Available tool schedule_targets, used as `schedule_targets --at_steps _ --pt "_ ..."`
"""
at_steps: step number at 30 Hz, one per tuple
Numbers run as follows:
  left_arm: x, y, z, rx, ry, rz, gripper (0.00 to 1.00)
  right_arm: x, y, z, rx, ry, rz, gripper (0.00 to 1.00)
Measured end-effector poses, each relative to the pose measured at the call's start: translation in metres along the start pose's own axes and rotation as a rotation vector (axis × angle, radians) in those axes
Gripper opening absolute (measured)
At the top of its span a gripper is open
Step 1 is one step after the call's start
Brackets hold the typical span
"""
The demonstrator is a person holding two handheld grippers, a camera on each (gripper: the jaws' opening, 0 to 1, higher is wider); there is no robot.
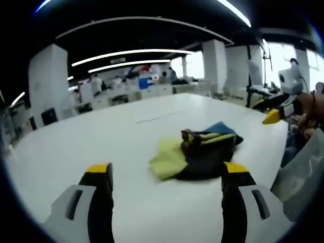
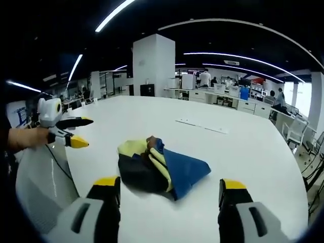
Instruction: Fold the garment on the visible template until the final outline fits inside the template.
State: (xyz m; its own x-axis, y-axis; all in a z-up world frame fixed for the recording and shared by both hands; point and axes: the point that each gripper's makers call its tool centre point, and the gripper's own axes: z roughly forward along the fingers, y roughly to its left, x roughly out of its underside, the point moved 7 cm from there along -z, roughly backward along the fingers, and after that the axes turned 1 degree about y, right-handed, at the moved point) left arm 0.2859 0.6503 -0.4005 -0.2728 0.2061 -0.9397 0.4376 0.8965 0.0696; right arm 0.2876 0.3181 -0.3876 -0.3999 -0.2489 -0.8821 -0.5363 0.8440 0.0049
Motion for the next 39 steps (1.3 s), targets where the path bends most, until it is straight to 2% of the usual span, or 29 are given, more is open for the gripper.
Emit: schedule_targets --at_steps 2,5,9,12,24,33,39 --pt "0.001 -0.001 0.001 -0.002 0.027 0.027 0.85 -0.001 -0.001 0.001 -0.004 0.002 -0.002 0.79" --pt "-0.001 -0.004 0.001 0.017 0.005 0.001 0.86 -0.004 -0.001 0.004 -0.008 0.000 -0.008 0.79" --pt "0.002 -0.002 0.001 0.015 0.030 0.000 0.86 -0.007 -0.002 0.009 -0.017 -0.001 -0.009 0.79" --pt "0.001 0.000 0.002 0.016 0.022 -0.022 0.85 -0.010 -0.001 0.013 -0.028 0.000 -0.017 0.79" --pt "-0.010 0.002 0.022 0.070 0.030 -0.008 0.84 -0.024 0.002 0.034 -0.088 0.006 -0.061 0.78" --pt "-0.025 -0.001 0.042 0.131 0.015 -0.024 0.84 -0.027 0.010 0.061 -0.148 0.050 -0.074 0.74" --pt "-0.029 -0.001 0.050 0.143 0.006 -0.024 0.84 -0.033 0.020 0.082 -0.190 0.065 -0.104 0.72"
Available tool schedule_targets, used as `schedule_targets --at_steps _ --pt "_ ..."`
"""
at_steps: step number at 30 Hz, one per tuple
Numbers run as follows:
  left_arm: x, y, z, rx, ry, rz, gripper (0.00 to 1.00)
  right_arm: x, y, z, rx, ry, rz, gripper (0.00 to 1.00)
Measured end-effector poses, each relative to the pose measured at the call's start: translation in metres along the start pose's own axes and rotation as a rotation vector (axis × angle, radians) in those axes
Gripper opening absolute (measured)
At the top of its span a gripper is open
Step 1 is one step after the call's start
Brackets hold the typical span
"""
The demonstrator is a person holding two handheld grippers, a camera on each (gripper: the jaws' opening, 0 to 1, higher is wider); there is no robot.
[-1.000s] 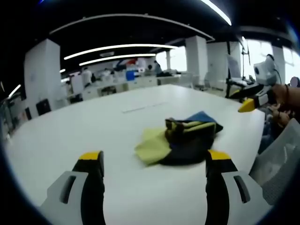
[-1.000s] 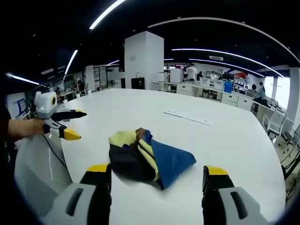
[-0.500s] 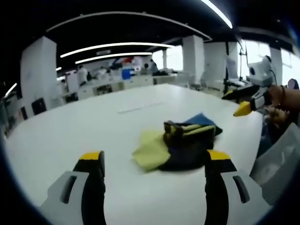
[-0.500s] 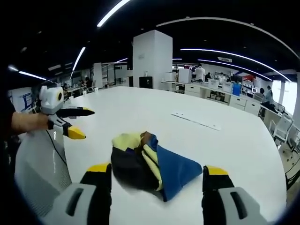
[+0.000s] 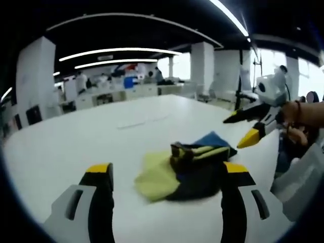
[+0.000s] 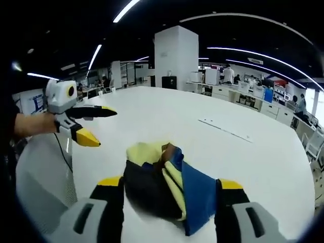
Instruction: Fold the garment on the visible template until the final outline fits inside the template.
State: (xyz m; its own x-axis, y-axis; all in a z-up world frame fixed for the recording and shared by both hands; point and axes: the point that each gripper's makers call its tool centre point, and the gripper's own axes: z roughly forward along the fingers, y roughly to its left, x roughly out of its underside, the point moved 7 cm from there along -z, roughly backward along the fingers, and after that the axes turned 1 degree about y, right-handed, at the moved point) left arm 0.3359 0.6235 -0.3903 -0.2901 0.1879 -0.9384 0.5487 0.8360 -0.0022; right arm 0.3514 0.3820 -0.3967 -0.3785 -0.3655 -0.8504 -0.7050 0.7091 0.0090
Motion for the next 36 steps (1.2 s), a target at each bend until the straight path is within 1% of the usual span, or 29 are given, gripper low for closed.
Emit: schedule_targets --at_steps 5,9,13,15,18,26,27,31,33,34,36 --pt "0.001 0.001 0.006 0.009 0.004 -0.010 0.83 -0.012 0.002 0.024 -0.029 -0.001 -0.025 0.68" --pt "0.002 0.005 0.010 0.003 -0.002 -0.032 0.83 -0.016 0.002 0.040 -0.054 0.003 -0.038 0.66" --pt "0.003 0.009 0.013 -0.004 -0.007 -0.046 0.83 -0.015 0.002 0.056 -0.072 0.031 -0.074 0.63" --pt "0.003 0.010 0.013 0.002 -0.026 -0.065 0.82 -0.014 0.001 0.065 -0.080 0.041 -0.075 0.61" --pt "0.006 0.010 0.016 0.001 -0.007 -0.064 0.82 -0.012 -0.001 0.076 -0.090 0.058 -0.080 0.57" --pt "0.012 0.012 0.022 0.004 0.011 -0.069 0.80 -0.003 -0.005 0.096 -0.100 0.110 -0.113 0.53" --pt "0.013 0.011 0.022 0.005 0.014 -0.071 0.80 -0.002 -0.006 0.098 -0.104 0.117 -0.114 0.51" --pt "0.016 0.009 0.027 0.013 0.023 -0.075 0.77 0.004 -0.010 0.103 -0.101 0.144 -0.146 0.37" --pt "0.017 0.005 0.030 0.024 0.031 -0.074 0.75 0.006 -0.012 0.104 -0.105 0.149 -0.144 0.32" --pt "0.018 0.004 0.031 0.029 0.031 -0.076 0.74 0.006 -0.013 0.105 -0.105 0.150 -0.140 0.28" --pt "0.019 0.000 0.034 0.038 0.035 -0.076 0.73 0.007 -0.016 0.106 -0.099 0.153 -0.136 0.25"
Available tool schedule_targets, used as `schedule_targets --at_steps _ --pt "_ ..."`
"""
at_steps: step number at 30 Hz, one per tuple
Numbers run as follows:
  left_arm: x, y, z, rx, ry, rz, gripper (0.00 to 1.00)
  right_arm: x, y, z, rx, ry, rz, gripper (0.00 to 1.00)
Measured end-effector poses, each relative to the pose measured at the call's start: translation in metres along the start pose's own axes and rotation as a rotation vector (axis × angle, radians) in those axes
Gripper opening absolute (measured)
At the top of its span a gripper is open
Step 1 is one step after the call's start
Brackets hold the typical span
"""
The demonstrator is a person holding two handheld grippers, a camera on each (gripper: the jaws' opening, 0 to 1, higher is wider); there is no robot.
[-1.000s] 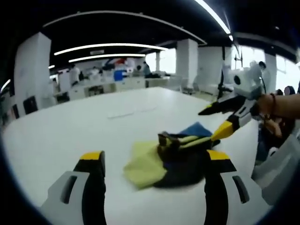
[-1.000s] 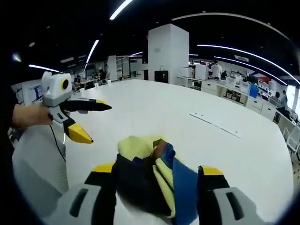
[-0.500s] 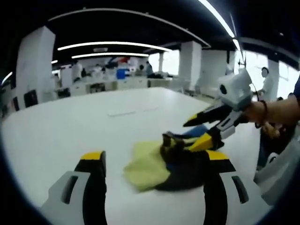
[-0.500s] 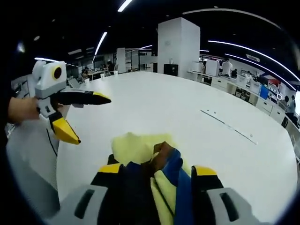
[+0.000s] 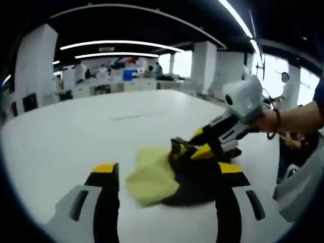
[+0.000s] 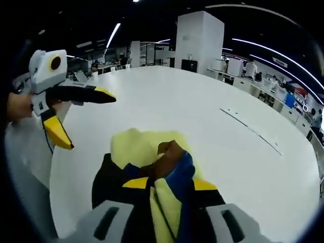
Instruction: Fold the garment on the visible template until the final outline fits inside the template.
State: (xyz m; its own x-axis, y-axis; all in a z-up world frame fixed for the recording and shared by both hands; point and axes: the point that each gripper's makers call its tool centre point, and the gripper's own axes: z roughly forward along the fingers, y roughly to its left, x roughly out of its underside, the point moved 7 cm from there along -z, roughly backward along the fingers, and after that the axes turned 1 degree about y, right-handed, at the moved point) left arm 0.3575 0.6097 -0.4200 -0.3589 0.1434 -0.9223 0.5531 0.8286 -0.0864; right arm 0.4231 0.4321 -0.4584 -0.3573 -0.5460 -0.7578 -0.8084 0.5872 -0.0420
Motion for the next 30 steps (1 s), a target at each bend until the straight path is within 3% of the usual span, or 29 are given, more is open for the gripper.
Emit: schedule_targets --at_steps 3,5,9,26,30 --pt "0.002 -0.004 0.005 0.012 0.009 0.002 0.70 -0.001 -0.005 -0.001 0.008 -0.011 0.022 0.16" --pt "0.002 -0.007 0.009 0.022 0.009 0.004 0.65 -0.002 -0.009 -0.004 0.022 -0.031 0.055 0.04" --pt "0.000 -0.014 0.016 0.047 0.007 0.005 0.60 -0.002 -0.015 -0.010 0.013 -0.081 0.179 0.04" --pt "-0.009 -0.039 0.062 0.144 -0.001 -0.011 0.41 0.002 -0.043 -0.045 0.096 -0.169 0.301 0.00" --pt "-0.013 -0.041 0.076 0.161 -0.017 -0.059 0.38 0.005 -0.044 -0.049 0.093 -0.176 0.317 0.00"
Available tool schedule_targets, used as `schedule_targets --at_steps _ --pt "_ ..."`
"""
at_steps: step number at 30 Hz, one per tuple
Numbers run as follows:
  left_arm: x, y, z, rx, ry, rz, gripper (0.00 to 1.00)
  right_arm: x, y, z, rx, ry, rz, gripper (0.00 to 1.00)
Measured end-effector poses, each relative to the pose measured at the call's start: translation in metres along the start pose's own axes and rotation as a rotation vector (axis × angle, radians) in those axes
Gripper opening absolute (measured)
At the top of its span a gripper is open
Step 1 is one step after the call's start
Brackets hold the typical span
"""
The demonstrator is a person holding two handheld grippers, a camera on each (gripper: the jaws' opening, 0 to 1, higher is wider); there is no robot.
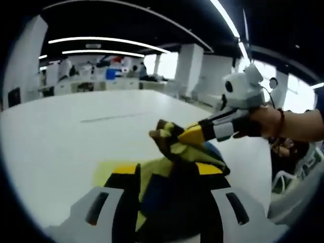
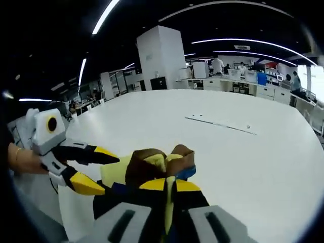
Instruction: Fold the garment on the visible template until the final outline fits inside the template.
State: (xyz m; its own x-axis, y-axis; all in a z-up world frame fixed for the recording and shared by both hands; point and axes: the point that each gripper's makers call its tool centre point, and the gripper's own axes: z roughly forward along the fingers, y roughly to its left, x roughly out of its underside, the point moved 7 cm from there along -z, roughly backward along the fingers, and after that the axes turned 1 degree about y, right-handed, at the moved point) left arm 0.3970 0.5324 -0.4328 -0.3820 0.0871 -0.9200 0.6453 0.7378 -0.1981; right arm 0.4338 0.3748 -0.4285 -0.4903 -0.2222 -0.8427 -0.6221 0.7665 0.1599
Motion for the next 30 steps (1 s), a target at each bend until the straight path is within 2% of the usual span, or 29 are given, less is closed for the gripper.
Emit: schedule_targets --at_steps 2,7,12,17,19,25,30 --pt "-0.002 -0.003 0.007 0.016 -0.019 -0.053 0.37 0.000 0.000 -0.001 0.004 0.000 -0.001 0.00" --pt "-0.002 -0.009 0.018 0.022 -0.019 -0.082 0.30 0.000 0.001 -0.001 0.008 -0.005 -0.006 0.00" --pt "0.007 -0.011 0.026 0.030 0.015 -0.116 0.18 0.001 0.002 -0.001 0.008 -0.015 0.009 0.00" --pt "0.013 -0.012 0.033 0.038 0.048 -0.122 0.00 0.001 0.003 -0.003 0.005 -0.020 0.014 0.00" --pt "0.012 -0.012 0.034 0.036 0.035 -0.126 0.00 0.002 0.004 -0.002 0.005 -0.017 0.013 0.00" --pt "0.016 -0.012 0.031 0.027 0.080 -0.089 0.00 0.008 0.006 0.000 0.017 0.009 -0.011 0.01" --pt "0.019 -0.012 0.028 0.026 0.103 -0.077 0.00 0.011 0.004 -0.003 0.031 0.020 -0.002 0.10"
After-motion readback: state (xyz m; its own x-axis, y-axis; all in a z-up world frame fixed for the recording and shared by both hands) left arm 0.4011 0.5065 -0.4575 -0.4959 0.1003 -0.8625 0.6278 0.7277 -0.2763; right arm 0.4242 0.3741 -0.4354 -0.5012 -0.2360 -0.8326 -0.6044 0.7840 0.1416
